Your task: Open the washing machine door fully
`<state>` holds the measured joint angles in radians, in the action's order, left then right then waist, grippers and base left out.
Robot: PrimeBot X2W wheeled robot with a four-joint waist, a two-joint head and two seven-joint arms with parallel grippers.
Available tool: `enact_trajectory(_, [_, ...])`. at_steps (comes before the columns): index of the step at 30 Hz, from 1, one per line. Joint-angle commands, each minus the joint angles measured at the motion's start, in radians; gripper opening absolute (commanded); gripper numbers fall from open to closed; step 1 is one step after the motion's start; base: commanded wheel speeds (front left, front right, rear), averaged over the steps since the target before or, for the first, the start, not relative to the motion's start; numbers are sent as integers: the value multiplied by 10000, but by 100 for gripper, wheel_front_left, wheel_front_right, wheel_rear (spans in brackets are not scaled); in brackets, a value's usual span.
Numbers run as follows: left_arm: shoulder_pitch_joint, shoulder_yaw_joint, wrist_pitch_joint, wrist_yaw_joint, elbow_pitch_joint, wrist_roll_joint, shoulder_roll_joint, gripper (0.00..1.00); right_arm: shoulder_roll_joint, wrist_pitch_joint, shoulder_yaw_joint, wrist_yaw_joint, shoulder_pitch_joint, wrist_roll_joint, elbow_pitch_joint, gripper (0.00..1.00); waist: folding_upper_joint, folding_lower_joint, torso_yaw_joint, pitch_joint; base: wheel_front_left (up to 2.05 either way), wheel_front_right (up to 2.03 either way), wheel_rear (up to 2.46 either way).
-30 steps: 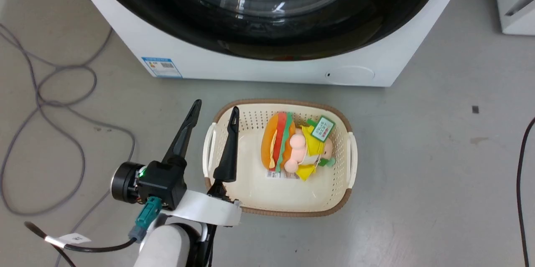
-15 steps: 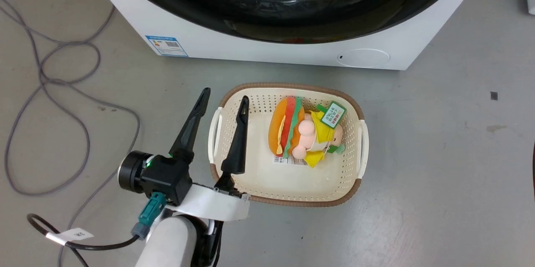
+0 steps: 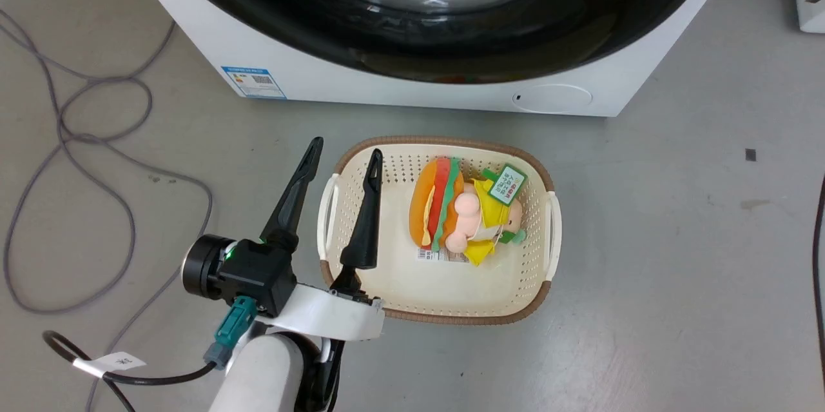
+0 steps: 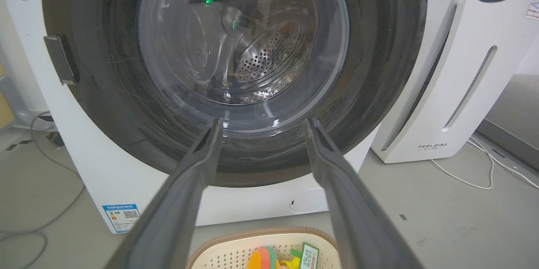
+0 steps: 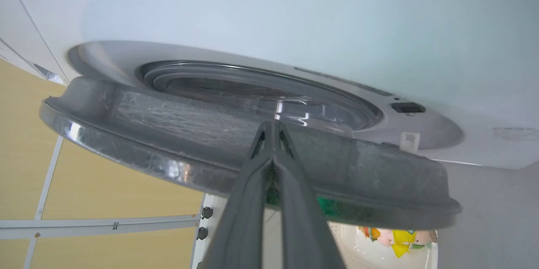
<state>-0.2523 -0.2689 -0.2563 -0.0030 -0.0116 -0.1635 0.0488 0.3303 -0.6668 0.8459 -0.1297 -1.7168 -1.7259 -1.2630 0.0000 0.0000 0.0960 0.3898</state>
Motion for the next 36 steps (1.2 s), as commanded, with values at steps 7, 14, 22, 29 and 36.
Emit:
enact_trajectory(7, [-45,-3,-55,-44,128,-33,14,100,-69,297,-287,-10,590,-280,92,0,0,0,-32,-162,0,0,0])
enact_trajectory(14, [-12,-43,-55,-75,217,-24,14,100,-116,503,-422,-10,1021,-393,120,0,0,0,-16,-220,0,0,0])
enact_trajectory(22, [19,-82,-55,-100,321,-42,14,100,-347,1104,-743,-10,1407,-667,-4,0,0,0,62,-384,0,0,0])
enact_trajectory(29, [175,-122,-55,-99,426,-72,14,100,-553,1230,-840,-10,1869,-782,-64,0,0,0,138,-746,0,0,0])
enact_trajectory(36, [546,-109,-55,-168,636,-54,14,100,-593,1019,-869,-10,2636,-864,68,0,0,0,174,-1400,0,0,0])
